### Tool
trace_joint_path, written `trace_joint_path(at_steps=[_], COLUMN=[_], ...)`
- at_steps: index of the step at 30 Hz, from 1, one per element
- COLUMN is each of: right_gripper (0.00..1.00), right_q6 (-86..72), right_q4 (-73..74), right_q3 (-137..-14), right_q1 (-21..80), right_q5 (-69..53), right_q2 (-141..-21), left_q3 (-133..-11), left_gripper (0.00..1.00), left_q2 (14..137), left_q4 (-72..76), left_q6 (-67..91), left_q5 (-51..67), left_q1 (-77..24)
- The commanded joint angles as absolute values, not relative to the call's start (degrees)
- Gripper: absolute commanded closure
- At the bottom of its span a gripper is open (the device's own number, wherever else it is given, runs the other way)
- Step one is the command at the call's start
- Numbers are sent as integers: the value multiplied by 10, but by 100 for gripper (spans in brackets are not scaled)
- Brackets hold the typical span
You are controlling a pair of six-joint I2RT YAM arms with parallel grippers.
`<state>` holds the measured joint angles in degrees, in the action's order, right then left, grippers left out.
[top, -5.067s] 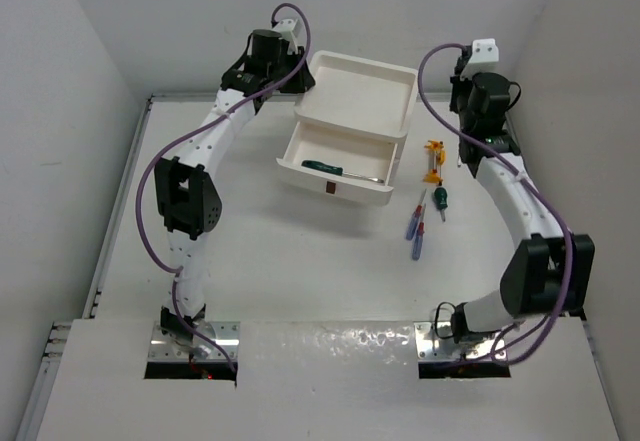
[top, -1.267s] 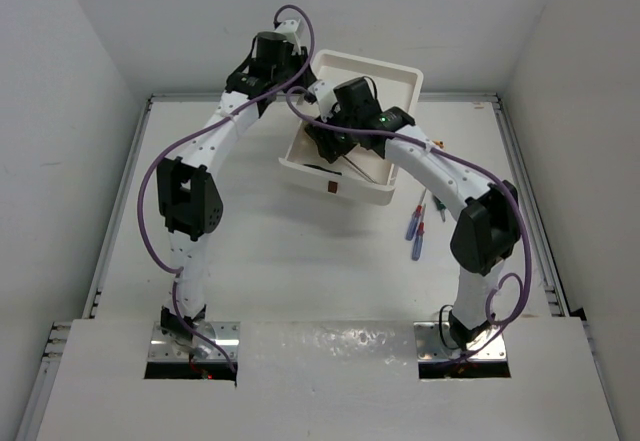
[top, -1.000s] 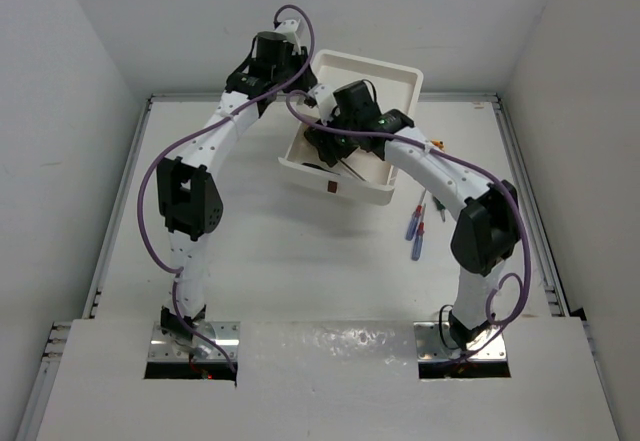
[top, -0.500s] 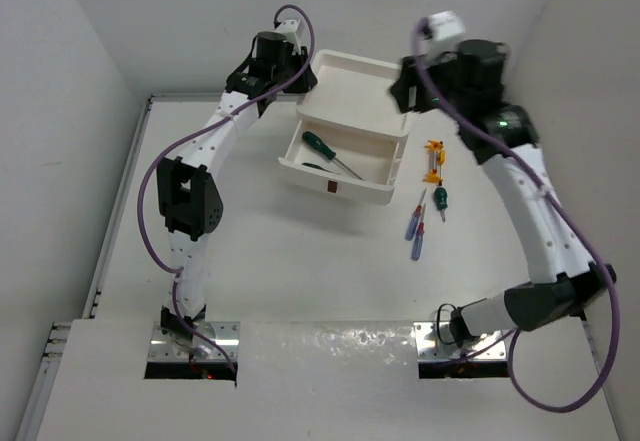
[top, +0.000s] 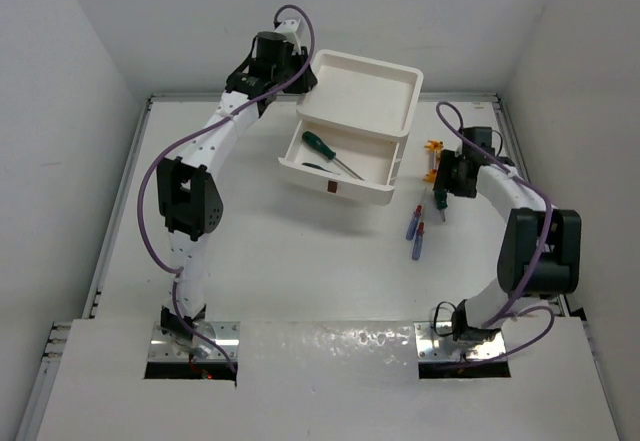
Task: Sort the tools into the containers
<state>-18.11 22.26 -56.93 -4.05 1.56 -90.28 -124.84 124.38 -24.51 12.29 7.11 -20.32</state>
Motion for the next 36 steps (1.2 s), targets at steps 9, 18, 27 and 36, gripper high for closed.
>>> trace_joint_path(at_steps=[9,18,27,36], right_gripper=[49,100,100,100], right_q6=[-133,-134,8,182], right_q4=[154,182,255,146], right_q3=[-598,-576,-698,-744], right_q1=[-45,-50,69,351], right_q5=[47,135,224,34], right_q2=[-1033,-1003,-821,-774], left_q3=[-1237,-1231,-1232,-1223], left_gripper=[91,91,91,91], left_q2=[1255,1253,1260,1255], left_q4=[-292,-294,-289,-287], left_q6=[124,120,123,120], left_q5=[70,65,69,62], left_q1=[-207,-208,-208,-208])
